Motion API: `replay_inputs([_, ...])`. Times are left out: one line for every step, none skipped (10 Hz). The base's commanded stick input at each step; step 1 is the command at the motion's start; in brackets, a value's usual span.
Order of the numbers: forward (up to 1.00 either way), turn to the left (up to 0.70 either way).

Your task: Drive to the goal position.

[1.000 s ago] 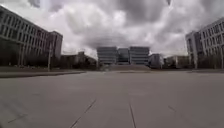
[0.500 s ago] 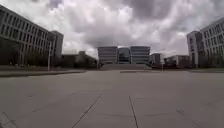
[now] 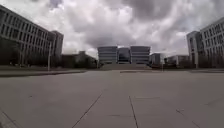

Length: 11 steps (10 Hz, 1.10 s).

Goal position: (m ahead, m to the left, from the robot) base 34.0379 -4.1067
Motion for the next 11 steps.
replay_inputs([0.85,0.0])
replay_inputs([0.85,0.0])
replay_inputs([0.85,0.0])
replay_inputs([0.85,0.0])
replay_inputs([0.85,0.0])
replay_inputs([0.85,0.0])
replay_inputs([0.85,0.0])
replay_inputs([0.85,0.0])
replay_inputs([0.85,0.0])
replay_inputs([0.85,0.0])
replay_inputs([0.85,0.0])
